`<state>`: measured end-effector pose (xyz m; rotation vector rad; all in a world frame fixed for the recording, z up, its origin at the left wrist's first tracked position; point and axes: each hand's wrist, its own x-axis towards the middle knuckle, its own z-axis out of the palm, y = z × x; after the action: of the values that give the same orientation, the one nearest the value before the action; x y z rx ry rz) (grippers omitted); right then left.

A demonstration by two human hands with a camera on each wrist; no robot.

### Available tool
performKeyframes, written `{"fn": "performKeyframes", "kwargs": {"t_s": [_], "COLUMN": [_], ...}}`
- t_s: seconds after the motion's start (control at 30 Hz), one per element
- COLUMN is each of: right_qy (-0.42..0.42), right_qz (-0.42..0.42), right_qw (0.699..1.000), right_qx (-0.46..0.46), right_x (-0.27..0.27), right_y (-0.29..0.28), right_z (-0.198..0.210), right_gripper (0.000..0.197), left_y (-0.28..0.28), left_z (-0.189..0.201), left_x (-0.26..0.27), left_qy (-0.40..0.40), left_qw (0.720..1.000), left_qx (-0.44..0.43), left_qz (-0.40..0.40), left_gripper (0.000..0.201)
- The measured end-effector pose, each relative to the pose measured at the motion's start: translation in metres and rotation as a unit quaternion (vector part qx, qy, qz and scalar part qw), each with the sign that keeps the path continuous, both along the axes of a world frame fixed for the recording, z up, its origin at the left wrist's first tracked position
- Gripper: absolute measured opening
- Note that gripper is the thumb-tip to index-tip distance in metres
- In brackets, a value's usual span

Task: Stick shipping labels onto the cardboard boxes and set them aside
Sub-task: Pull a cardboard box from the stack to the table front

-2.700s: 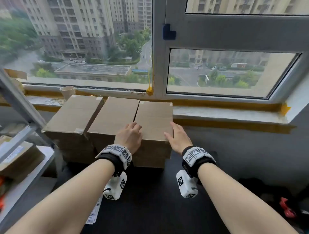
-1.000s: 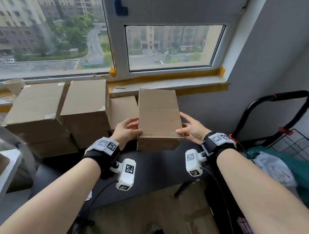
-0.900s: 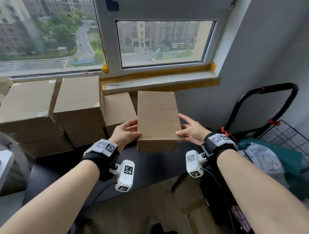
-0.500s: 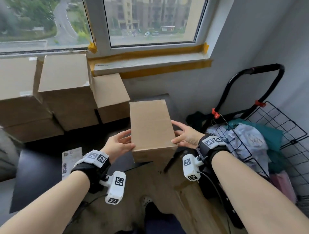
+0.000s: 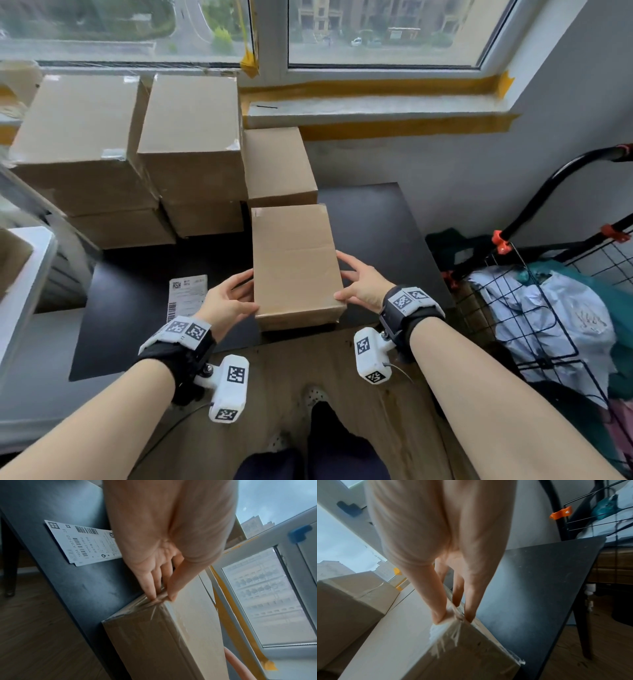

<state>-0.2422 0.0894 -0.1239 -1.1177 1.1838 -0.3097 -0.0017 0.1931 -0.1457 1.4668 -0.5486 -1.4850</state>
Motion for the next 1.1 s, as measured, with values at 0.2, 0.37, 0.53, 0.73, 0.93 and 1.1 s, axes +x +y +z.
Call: {"fn": "performKeyframes", "kwargs": {"t_s": [0.2,0.37,0.53,0.73,0.93,1.1], "right_qy": [0.041,0.084,0.275,0.382,0.356,0.337], "right_qz": [0.04,0.074,0.139,0.21,0.252,0.301], "right_qw": [0.998,0.992,0.926,0.828,0.795,0.78], "right_qx": [-0.025,-0.063,-0.217,-0.353,-0.421,-0.432], "right_x": [0.016,0.022,0.033,0.063,0.108,0.152], "right_y": [-0.011,-0.009,0.004,0.027,0.048,0.07], "right_z": [0.001,0.009,0.018,0.02,0.02,0.019], "right_gripper": [0.093,0.089,0.066,0.04,0.037,0.036], "left_y": [-0.003,-0.005,-0.007,0.01,0.045,0.083], "left_z": [0.003,0.004,0.007,0.026,0.037,0.033], "left_x": [0.003,0.001,0.002,0.017,0.049,0.079], "left_qy": [-0.001,-0.059,-0.327,-0.569,-0.643,-0.671], "left_qw": [0.999,0.998,0.944,0.809,0.743,0.713], "left_qx": [-0.006,-0.003,-0.006,0.011,0.057,0.103], "left_qz": [0.032,0.013,-0.054,-0.148,-0.177,-0.177], "left_gripper": [0.074,0.074,0.052,0.037,0.035,0.034]}}
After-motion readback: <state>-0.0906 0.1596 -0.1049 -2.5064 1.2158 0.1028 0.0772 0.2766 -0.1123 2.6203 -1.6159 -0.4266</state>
